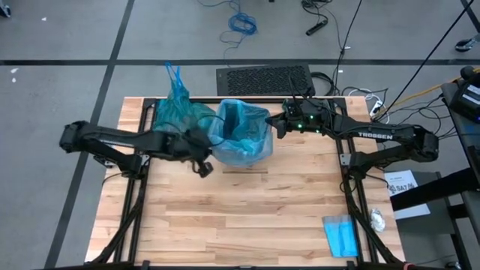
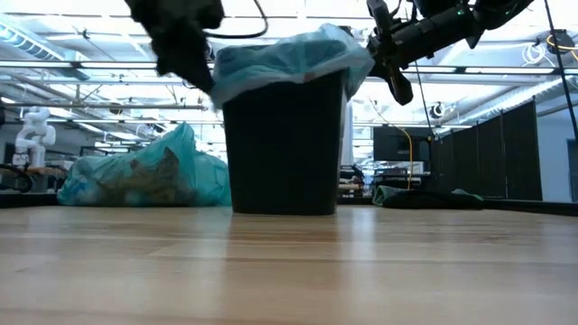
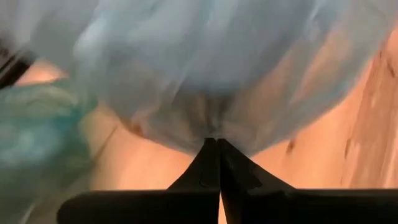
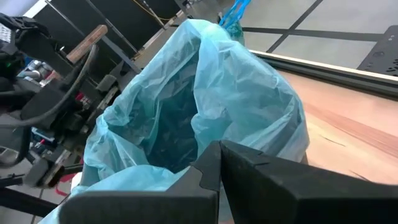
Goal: Place trash/remove bag and relplace
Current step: Put the new blue trash bag in the black trash bin
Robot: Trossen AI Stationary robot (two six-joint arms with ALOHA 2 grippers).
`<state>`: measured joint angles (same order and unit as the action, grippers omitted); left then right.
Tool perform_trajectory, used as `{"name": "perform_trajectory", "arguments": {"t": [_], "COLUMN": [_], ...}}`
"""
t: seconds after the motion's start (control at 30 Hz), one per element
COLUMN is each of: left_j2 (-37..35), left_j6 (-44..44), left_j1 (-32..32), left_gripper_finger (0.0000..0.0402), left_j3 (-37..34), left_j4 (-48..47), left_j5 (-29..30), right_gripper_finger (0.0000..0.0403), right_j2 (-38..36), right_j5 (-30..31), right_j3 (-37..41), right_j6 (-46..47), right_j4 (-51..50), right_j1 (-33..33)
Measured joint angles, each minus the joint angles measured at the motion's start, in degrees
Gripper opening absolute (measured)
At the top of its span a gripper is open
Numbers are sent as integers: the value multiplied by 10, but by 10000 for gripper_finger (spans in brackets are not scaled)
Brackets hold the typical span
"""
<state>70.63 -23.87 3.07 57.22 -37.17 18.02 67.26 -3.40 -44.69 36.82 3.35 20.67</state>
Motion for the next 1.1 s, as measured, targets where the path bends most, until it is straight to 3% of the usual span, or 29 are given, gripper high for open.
{"name": "perform_trajectory", "arguments": {"t": [0.37, 0.5, 0.73, 0.83, 1.1], "left_j2": [-4, -2, -11, -11, -10], "left_j6": [-13, -14, -12, -9, 2], "left_j1": [-7, -9, -9, -10, -12], "left_gripper_finger": [1, 1, 1, 1, 1], "left_j3": [-68, -72, -70, -70, -70], "left_j4": [153, 146, 145, 150, 185], "left_j5": [21, 22, 22, 22, 15], "right_gripper_finger": [0, 0, 0, 0, 0], "right_j2": [0, -22, -98, -115, -77], "right_j5": [2, 26, 59, 67, 85], "right_j3": [1, 3, 4, 4, 3], "right_j6": [-6, -27, -30, -27, 7], "right_j4": [-22, -20, -135, -138, -137], "right_j1": [0, -6, -17, -44, -118]}}
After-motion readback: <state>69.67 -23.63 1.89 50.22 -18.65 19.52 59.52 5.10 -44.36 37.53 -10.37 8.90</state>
